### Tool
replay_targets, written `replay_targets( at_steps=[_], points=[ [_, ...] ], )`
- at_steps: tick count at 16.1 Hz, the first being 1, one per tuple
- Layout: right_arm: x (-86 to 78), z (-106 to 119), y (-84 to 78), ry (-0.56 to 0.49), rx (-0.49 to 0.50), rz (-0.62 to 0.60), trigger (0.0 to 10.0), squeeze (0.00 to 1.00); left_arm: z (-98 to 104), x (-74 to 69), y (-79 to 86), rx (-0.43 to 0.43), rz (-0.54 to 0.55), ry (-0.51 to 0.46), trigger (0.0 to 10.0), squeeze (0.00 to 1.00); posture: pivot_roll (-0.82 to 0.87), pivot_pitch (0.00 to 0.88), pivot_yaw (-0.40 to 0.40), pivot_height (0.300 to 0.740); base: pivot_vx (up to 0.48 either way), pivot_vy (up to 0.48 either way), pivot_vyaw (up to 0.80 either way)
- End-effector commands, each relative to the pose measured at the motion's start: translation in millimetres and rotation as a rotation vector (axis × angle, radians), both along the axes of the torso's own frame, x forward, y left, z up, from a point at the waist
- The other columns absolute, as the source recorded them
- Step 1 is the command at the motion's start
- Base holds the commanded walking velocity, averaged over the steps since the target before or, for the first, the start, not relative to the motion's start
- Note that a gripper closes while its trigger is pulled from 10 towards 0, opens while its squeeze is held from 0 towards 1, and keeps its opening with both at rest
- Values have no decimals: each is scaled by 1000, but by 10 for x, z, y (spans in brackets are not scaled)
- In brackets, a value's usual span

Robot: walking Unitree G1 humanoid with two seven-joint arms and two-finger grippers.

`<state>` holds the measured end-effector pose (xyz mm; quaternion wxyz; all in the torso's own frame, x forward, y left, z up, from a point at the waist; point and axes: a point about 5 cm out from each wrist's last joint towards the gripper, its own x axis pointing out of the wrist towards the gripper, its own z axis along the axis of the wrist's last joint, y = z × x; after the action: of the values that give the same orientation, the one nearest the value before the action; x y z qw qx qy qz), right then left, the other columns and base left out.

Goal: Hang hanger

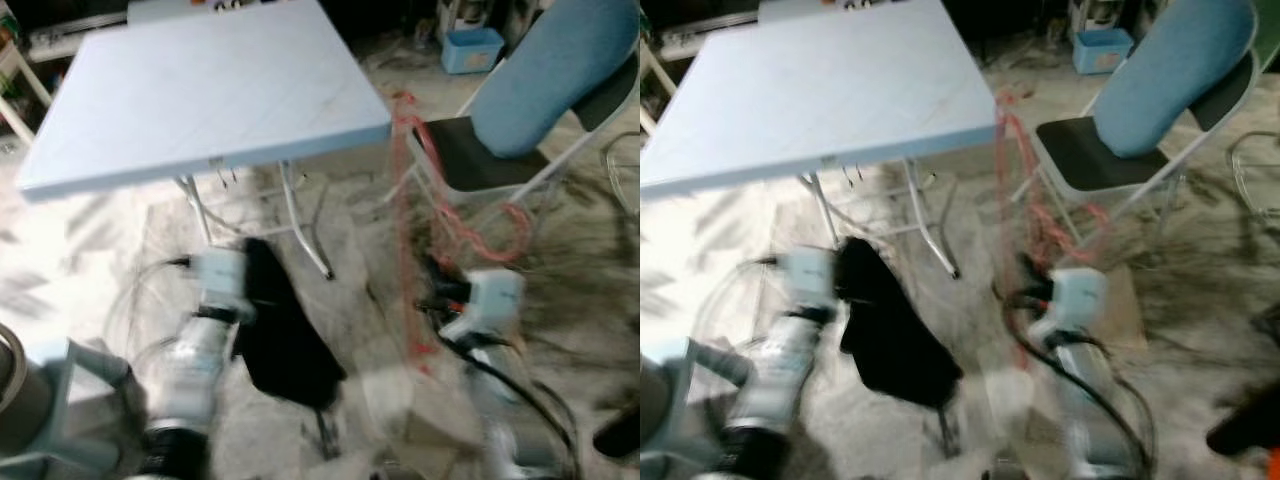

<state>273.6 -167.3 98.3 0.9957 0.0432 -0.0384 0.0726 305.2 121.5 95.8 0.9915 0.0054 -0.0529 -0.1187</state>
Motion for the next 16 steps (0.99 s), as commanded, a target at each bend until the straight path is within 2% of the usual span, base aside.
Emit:
replay_targets(
  at_steps=[1, 3, 6, 16],
  points=[
    [19, 95, 138, -46, 23, 52, 10000, 0, 128, 23, 143, 9, 33, -48, 10000, 0, -64, 133, 43, 740, 409, 0, 400],
    [11, 86, 140, -44, 24, 55, 10000, 0, 149, 20, 138, 3, 32, -51, 10000, 0, -64, 133, 43, 740, 398, 0, 491],
    [9, 78, 112, -40, 23, 53, 10000, 0, 133, 14, 114, -17, 35, -33, 10000, 0, -67, 132, 42, 740, 304, 370, 275],
    [22, 80, 105, -39, 16, 57, 10000, 0, 113, 4, 99, -7, 26, -2, 10000, 0, -68, 129, 41, 740, 0, 450, 0]
  ],
)
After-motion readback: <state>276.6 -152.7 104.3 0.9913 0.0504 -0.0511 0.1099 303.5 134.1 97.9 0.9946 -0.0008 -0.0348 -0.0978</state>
